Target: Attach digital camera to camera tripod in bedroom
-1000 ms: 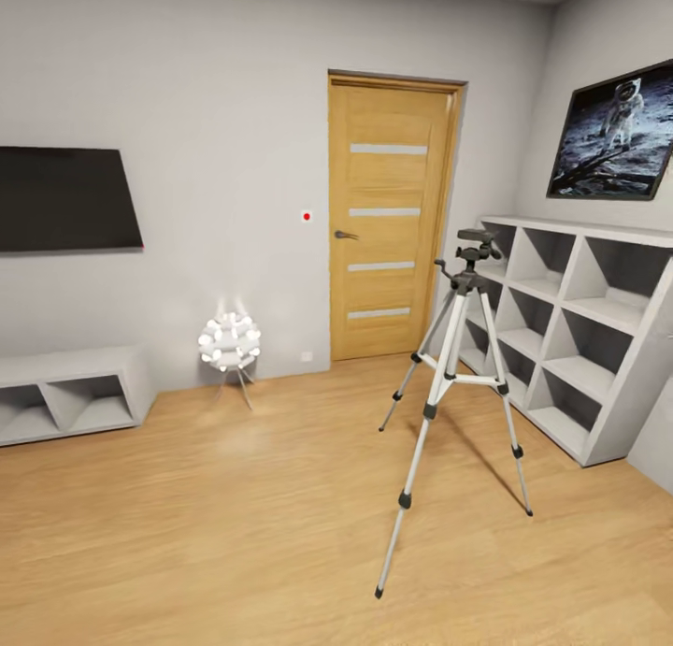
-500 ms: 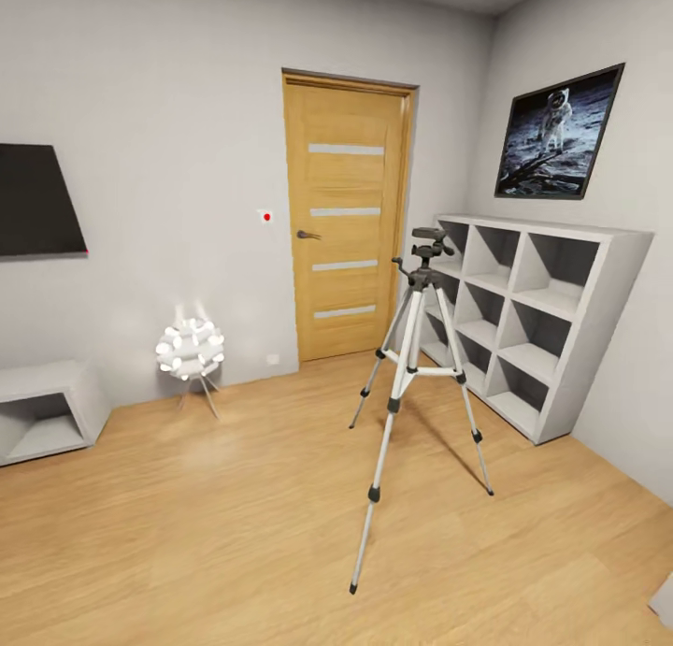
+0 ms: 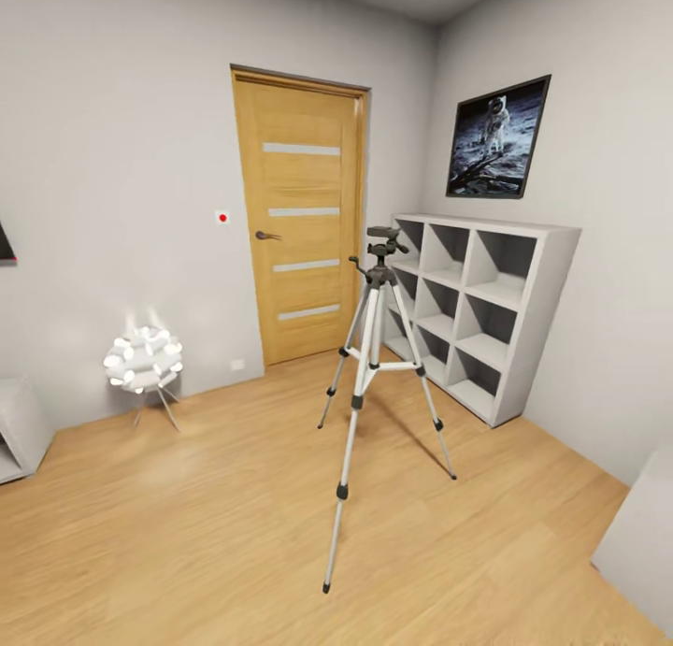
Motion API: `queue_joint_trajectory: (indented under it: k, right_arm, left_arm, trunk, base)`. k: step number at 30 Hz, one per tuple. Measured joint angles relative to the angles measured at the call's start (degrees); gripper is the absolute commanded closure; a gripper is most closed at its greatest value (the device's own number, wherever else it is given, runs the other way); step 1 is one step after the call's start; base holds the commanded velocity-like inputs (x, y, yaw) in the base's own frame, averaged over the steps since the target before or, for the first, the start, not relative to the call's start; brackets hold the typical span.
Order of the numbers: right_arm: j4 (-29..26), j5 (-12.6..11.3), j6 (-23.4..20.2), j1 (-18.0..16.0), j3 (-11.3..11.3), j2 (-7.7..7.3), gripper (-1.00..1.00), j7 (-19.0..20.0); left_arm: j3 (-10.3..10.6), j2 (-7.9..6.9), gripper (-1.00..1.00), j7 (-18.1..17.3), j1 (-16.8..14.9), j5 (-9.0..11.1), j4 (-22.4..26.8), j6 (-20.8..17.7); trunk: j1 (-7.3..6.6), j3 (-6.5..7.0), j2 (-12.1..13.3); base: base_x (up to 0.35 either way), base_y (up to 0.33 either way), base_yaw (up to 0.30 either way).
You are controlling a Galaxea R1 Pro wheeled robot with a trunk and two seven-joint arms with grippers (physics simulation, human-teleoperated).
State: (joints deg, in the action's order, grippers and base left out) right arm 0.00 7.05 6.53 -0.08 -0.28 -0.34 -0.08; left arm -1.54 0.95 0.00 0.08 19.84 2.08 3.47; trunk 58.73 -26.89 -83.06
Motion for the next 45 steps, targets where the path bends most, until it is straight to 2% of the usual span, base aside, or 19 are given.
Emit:
queue_joint_trajectory:
  k: [32,45]
  right_arm:
    - [0.0,0.0,0.0,0.0,0.0,-0.08,-1.0,-0.01]
    - [0.0,0.0,0.0,0.0,0.0,-0.09,-1.0,0.0]
  left_arm:
    - [-0.04,0.0,-1.0,0.05,0.0,0.01,0.0,0.02]
    - [-0.15,0.0,-1.0,0.08,0.0,0.03,0.0,1.78]
  trunk:
    - [0.0,0.0,0.0]
    - [0.0,0.0,0.0]
  base:
    - [0.0,0.0,-0.272]
    - [0.0,0.0,-0.272]
